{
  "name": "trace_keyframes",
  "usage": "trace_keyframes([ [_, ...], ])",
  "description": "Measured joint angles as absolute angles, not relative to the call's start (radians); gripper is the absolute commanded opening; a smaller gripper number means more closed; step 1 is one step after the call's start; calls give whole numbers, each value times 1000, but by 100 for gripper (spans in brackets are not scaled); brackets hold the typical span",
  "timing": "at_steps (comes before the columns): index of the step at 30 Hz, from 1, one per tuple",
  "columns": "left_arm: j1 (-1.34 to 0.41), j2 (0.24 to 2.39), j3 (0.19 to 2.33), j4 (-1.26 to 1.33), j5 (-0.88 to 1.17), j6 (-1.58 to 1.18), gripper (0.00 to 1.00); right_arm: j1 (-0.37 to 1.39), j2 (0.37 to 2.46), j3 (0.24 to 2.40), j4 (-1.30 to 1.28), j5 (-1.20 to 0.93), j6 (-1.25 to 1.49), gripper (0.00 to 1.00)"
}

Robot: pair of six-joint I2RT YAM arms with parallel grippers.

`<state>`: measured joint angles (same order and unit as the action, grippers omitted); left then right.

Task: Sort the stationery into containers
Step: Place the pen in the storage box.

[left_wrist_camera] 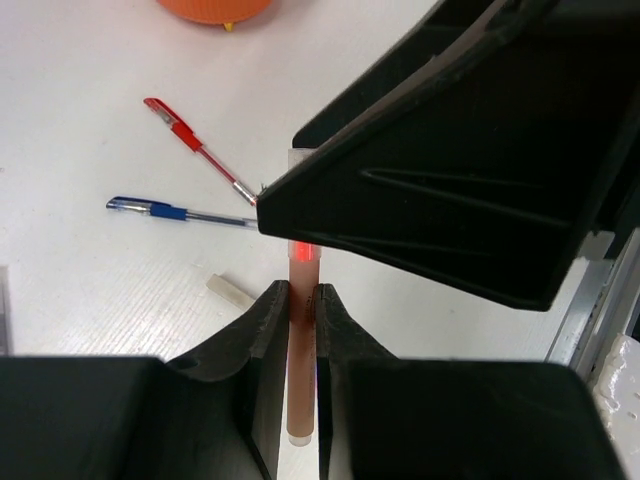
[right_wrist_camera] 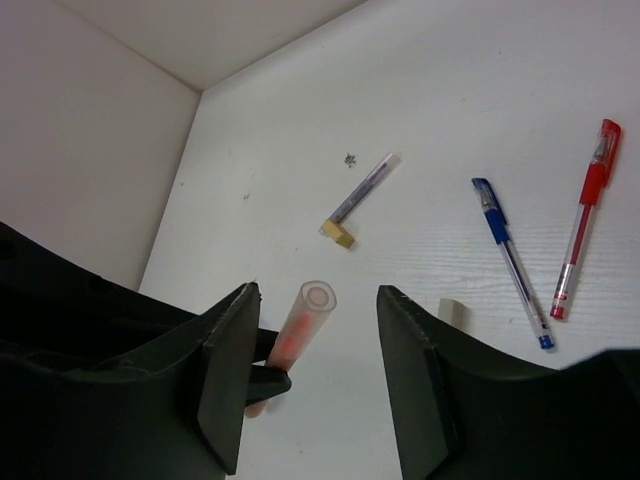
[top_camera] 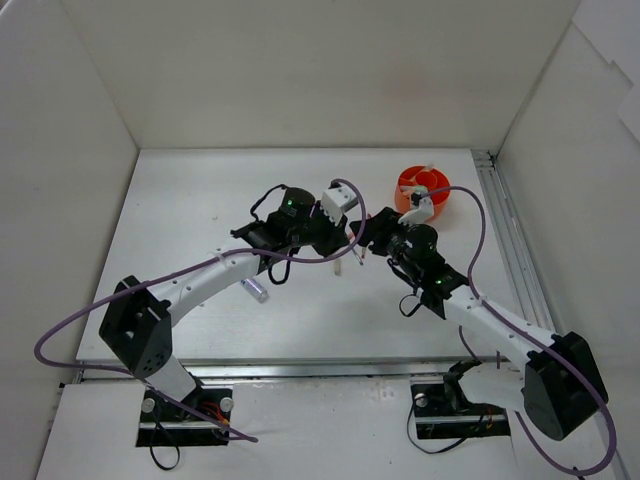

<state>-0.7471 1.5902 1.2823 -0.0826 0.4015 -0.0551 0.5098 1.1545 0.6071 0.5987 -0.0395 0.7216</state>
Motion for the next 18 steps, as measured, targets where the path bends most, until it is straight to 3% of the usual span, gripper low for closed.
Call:
trace_keyframes([
  [5,-747,1590,1282,-53,388,-65,0,532,1163,607,603,-33,745,21],
  [7,-747,1590,1282,-52,387,-66,0,533,1163,607,617,-37,761,1],
  [10,-747,1591,1282,-44,386,-68,0,539,1163,609,635,-33,759,0],
  [12,-747,1591,1282,-41,386,-69,21,539,1163,609,638,-30,754,0],
  [15,-747,1591,1282,-39,380,-71,27,538,1163,610,633,-8,723,0],
  [17,-747,1591,1282,-39,374,-67,48,538,1163,616,616,17,692,0],
  [18,-747,1591,1282,-39,371,-65,69,538,1163,623,606,28,677,0],
])
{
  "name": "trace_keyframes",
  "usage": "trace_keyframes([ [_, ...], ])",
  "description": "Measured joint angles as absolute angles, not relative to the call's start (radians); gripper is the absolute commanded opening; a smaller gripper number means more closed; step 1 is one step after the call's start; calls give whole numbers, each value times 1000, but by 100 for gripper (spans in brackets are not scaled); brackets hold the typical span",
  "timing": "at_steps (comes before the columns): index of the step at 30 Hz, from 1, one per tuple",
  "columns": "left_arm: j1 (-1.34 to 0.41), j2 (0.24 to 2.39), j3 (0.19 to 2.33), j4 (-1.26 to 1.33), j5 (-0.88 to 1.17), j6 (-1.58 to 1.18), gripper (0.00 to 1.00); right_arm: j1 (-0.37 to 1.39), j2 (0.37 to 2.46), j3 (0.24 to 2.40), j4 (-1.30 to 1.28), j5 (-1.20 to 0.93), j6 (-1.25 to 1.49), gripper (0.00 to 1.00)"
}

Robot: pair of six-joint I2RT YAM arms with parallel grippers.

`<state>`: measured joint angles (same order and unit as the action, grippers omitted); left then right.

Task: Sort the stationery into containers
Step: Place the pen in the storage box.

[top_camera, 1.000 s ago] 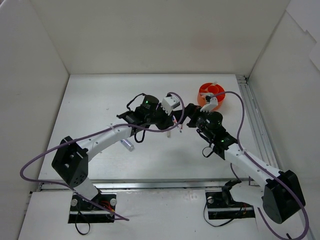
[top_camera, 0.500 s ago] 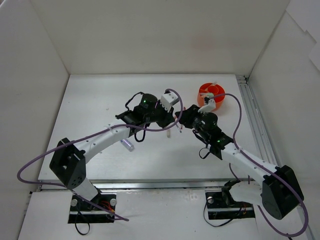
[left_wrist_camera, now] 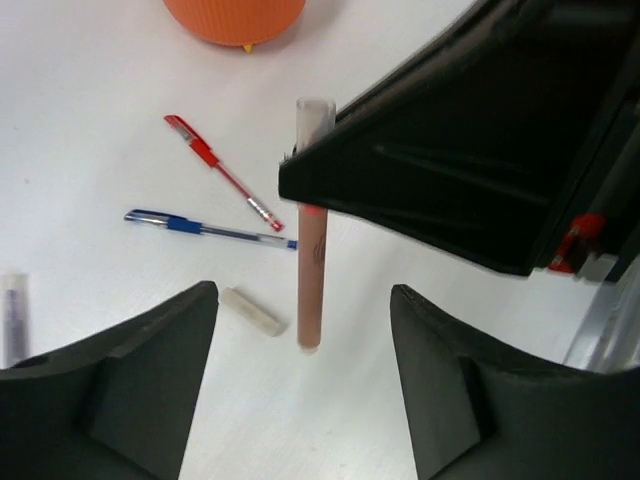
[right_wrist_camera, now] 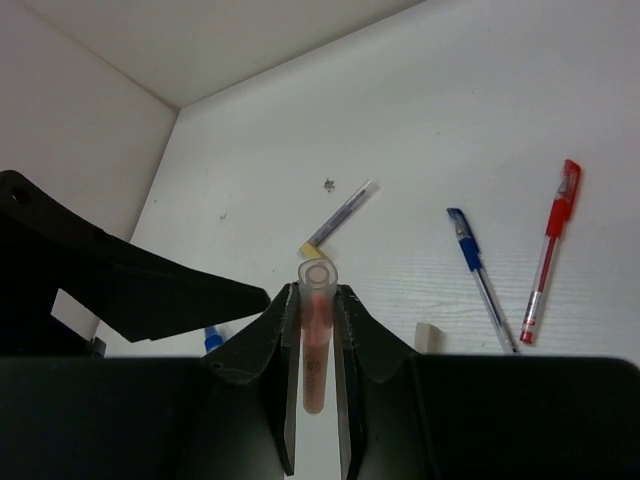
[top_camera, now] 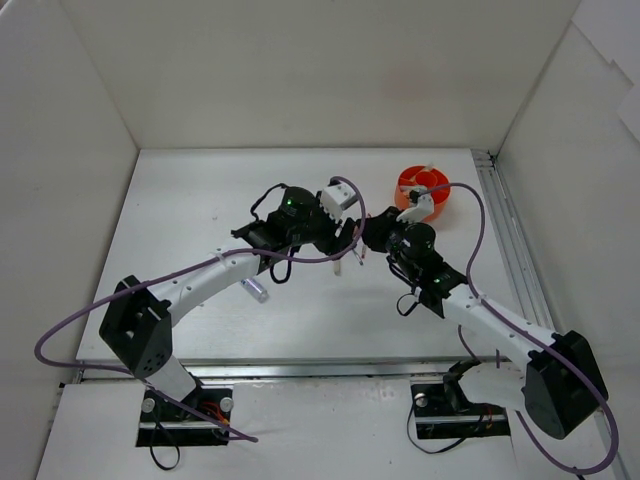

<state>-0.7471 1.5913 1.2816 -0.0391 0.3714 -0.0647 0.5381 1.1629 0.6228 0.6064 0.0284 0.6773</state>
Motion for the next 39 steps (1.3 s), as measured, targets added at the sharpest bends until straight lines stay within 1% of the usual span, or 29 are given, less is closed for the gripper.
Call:
trace_keyframes([
  [2,-747,1591,1282,-39,364,-61,73,537,1163,648,582,58,643,0],
  [4,-742,1591,1282,-40,361,-56,99,530,1163,677,562,78,614,0],
  [9,-698,1558,1266,-46,359,-58,100,454,1163,735,538,119,543,0],
  [14,-594,1451,1180,-43,342,-72,100,364,1212,847,504,170,425,0],
  [21,-427,1408,1138,-43,337,-116,100,233,1463,1114,504,158,276,0],
  [26,-379,1439,1138,-52,349,-128,100,183,1668,1287,504,145,196,0],
  [32,-348,1501,1138,-70,374,-134,100,177,1827,1391,476,141,121,0],
  [39,-306,1548,1141,-78,410,-138,100,177,1924,1442,462,144,89,0],
])
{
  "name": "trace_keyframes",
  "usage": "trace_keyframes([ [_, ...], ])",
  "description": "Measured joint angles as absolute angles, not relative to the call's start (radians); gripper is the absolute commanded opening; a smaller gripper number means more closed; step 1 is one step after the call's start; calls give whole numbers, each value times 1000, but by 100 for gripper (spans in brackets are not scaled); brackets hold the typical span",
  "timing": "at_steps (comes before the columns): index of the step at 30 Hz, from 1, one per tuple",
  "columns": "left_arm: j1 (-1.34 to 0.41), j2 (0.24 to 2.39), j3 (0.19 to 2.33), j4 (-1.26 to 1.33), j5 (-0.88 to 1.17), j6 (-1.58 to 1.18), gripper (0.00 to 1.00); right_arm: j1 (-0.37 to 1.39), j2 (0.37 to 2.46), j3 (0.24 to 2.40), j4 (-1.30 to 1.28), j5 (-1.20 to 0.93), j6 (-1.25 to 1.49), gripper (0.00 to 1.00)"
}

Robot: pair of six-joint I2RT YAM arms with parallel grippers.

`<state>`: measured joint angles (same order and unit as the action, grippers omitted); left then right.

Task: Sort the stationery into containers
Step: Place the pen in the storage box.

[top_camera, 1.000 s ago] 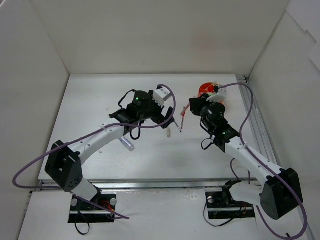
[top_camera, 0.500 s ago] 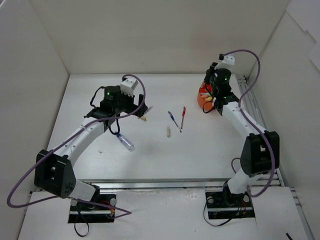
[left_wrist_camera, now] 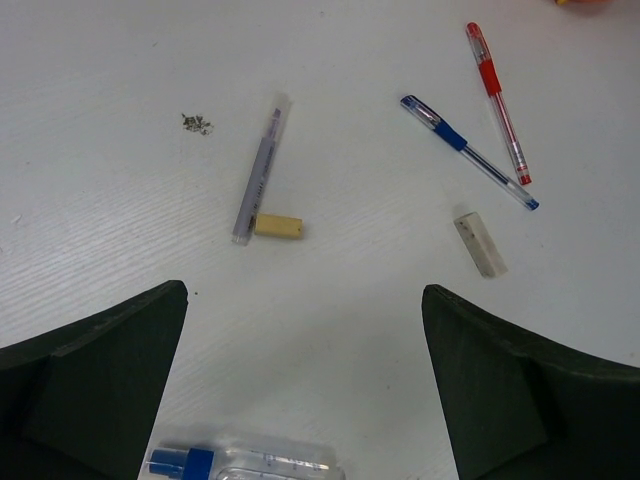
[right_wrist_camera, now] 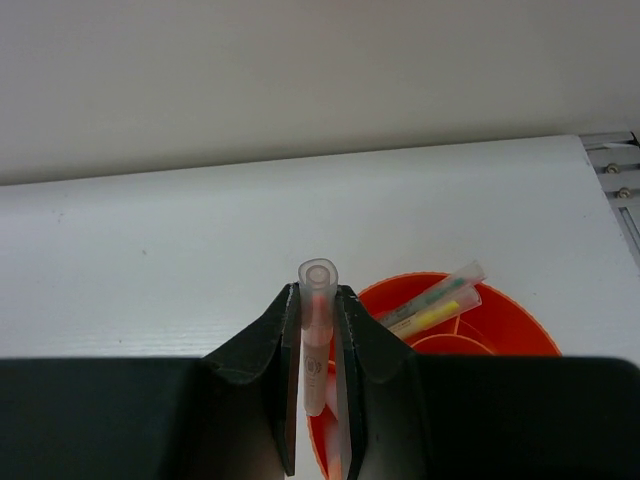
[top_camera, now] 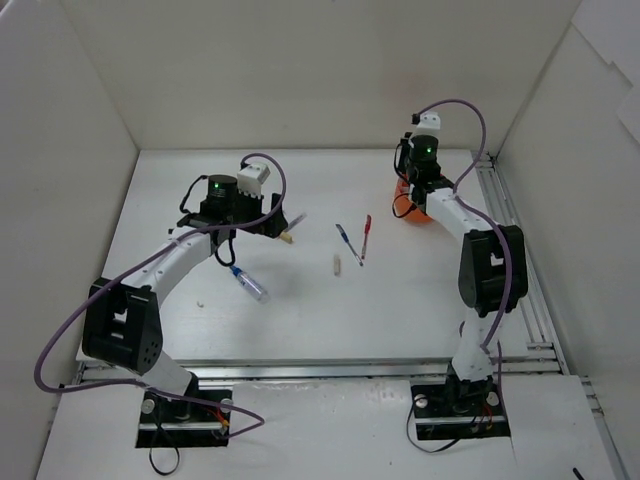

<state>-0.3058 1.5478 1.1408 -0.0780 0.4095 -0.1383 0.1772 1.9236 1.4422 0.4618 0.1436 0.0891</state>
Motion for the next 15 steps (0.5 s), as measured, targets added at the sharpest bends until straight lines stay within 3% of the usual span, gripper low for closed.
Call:
trace_keyframes([
  [15,-275,1580,1163,-94,430,-139,100,185,1951,1414,505,207,86,0],
])
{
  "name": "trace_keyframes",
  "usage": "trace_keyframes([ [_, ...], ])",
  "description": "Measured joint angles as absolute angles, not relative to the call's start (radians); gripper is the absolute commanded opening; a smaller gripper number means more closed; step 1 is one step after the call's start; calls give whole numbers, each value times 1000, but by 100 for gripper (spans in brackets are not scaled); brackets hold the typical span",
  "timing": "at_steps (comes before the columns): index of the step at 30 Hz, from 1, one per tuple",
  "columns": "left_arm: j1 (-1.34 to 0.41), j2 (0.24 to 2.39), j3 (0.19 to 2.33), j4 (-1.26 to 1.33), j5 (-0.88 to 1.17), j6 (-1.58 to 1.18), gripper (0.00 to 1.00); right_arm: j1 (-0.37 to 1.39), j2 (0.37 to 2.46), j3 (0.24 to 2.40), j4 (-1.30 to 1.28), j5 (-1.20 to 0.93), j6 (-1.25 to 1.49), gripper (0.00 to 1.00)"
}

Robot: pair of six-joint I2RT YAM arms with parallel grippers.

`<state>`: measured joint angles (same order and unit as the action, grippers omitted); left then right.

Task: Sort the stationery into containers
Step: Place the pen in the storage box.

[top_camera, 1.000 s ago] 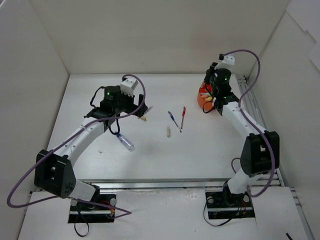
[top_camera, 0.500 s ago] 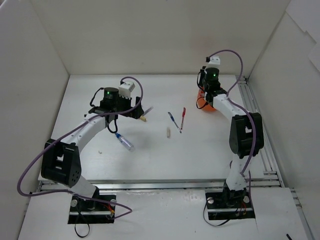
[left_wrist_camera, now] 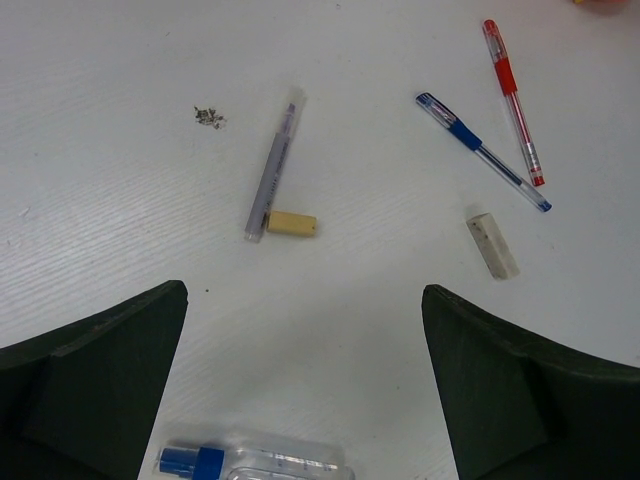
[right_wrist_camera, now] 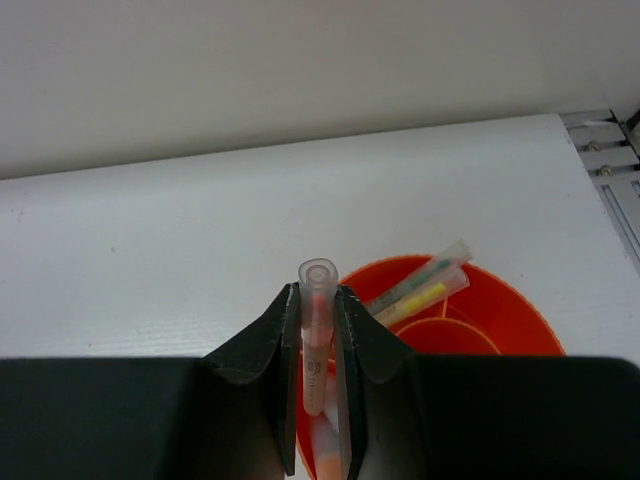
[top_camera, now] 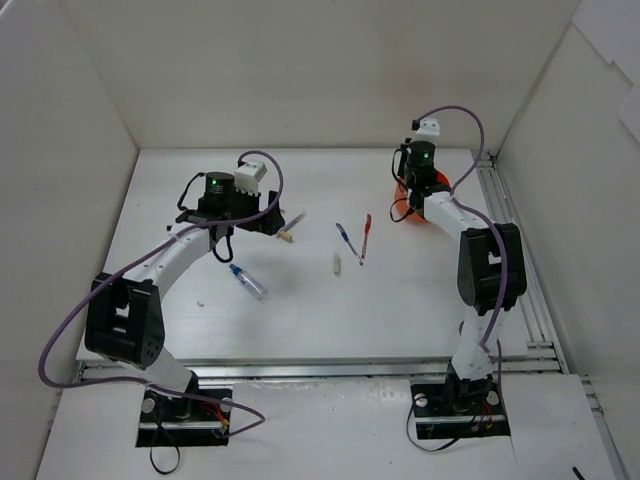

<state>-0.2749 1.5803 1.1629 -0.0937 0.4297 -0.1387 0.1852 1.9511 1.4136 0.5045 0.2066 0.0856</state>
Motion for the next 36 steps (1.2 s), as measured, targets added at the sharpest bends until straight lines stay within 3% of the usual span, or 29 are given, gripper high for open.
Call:
trace_keyframes([
  [8,-266,1582,1163,-98,449,-139,100,196,1885,1316,486,252,92,0],
  [25,-266,1616,1185,-100,473,-139,100,197,1853,1357,522,292,90,0],
  [36,-258,1652,1201,-104,490,-138,100,188,2049,1518,572,306,80,0],
])
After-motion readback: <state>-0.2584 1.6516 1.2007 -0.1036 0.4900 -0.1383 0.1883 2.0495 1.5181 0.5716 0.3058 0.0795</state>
